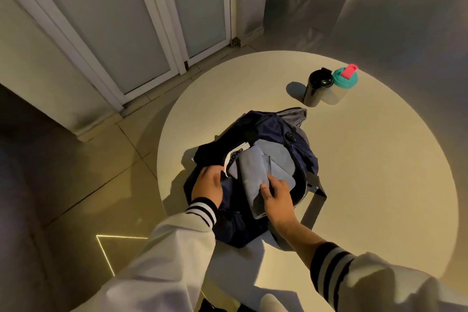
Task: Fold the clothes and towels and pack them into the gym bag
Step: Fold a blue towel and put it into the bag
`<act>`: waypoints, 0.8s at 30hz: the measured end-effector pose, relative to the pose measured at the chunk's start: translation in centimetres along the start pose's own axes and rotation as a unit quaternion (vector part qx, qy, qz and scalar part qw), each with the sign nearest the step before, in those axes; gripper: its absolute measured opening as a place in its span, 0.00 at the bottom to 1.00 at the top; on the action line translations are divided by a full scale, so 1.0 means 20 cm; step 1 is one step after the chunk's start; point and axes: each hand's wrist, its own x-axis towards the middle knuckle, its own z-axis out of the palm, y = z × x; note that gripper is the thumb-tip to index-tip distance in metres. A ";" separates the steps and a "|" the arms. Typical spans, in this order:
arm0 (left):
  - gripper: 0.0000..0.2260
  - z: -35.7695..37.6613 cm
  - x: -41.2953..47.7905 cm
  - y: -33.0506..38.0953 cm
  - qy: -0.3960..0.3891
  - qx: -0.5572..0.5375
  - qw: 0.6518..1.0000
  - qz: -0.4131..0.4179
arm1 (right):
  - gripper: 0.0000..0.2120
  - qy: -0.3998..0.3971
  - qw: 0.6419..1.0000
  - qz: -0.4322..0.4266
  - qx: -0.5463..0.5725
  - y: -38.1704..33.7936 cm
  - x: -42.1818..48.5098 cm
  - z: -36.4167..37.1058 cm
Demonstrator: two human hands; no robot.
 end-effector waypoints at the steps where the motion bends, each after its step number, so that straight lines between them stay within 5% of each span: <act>1: 0.13 -0.02 0.01 0.00 0.017 -0.006 1.000 0.005 | 0.13 -0.006 1.000 0.000 -0.016 0.03 0.01 0.00; 7: 0.12 -0.03 0.01 0.07 -0.084 0.072 0.992 0.067 | 0.11 0.028 0.999 0.040 -0.023 0.03 0.02 0.01; 10: 0.17 0.07 -0.03 0.10 -0.114 0.121 0.978 0.125 | 0.18 0.083 0.995 0.039 0.025 -0.01 0.00 -0.01; 13: 0.24 0.14 -0.02 0.10 -0.134 0.178 0.970 0.093 | 0.19 0.108 0.991 0.018 0.073 0.00 0.01 -0.03; 19: 0.33 0.15 0.05 0.05 -0.140 0.212 0.967 -0.034 | 0.12 -0.007 1.000 0.008 0.002 0.05 0.09 0.00; 24: 0.20 0.11 0.05 -0.08 -0.113 0.244 0.963 -0.032 | 0.15 -0.060 0.996 0.045 -0.043 0.11 0.12 -0.02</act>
